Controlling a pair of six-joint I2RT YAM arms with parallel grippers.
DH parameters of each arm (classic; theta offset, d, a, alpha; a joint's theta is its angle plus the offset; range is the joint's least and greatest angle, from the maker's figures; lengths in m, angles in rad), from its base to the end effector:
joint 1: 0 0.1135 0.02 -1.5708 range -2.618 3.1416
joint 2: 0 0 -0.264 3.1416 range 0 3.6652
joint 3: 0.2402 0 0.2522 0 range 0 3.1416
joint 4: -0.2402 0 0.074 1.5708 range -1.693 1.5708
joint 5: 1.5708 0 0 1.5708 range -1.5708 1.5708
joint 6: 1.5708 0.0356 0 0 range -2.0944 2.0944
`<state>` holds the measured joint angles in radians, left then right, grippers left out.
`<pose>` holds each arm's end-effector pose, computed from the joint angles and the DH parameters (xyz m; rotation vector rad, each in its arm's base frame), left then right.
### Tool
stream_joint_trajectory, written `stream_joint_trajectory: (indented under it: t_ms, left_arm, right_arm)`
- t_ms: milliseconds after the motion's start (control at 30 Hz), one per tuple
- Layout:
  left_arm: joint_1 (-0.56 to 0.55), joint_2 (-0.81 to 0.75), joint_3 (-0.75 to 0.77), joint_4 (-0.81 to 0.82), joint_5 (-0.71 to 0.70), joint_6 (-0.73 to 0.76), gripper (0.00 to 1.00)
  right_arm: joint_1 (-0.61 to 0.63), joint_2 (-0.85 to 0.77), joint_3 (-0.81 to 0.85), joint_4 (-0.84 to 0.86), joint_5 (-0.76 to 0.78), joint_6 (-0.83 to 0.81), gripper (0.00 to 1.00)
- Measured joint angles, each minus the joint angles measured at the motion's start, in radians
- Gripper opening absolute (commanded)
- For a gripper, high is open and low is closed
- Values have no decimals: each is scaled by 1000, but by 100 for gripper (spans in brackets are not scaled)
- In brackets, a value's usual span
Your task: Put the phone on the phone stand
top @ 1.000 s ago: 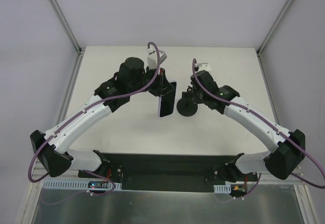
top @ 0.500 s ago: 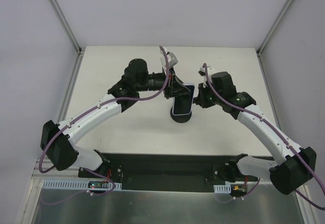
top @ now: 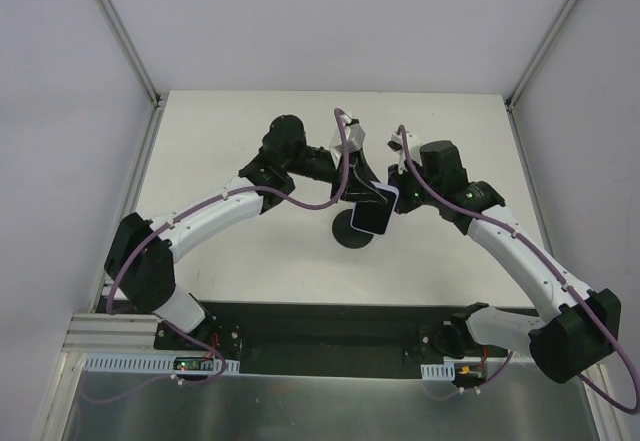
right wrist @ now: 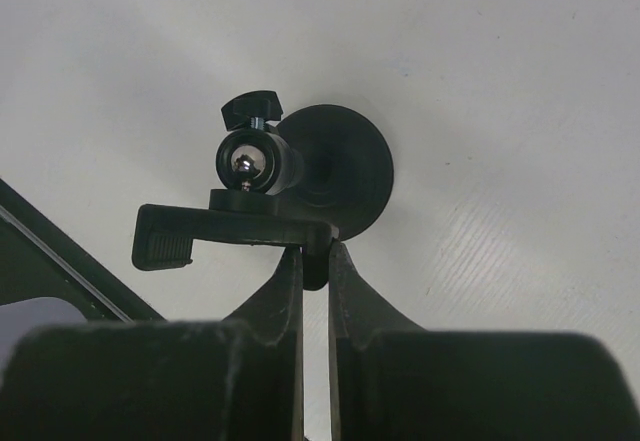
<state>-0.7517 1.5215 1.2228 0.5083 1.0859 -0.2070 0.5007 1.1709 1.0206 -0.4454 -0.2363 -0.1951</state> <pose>0.2323 -0.2602 0.3813 1.3203 1.0203 -1.4784 0.2226 0.1313 0.3184 -0.8703 1.9982 0.4307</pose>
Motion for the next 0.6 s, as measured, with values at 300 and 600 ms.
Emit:
stream_joint_trajectory:
  t_ms: [300,600]
  left_arm:
    - [0,167,32,274,126,-126,0]
    - [1,239,32,375,146,-171,0]
  right_arm:
    - [-23,35,0,50,-98,8,1]
    - [-26,45,0,61,-125,28,1]
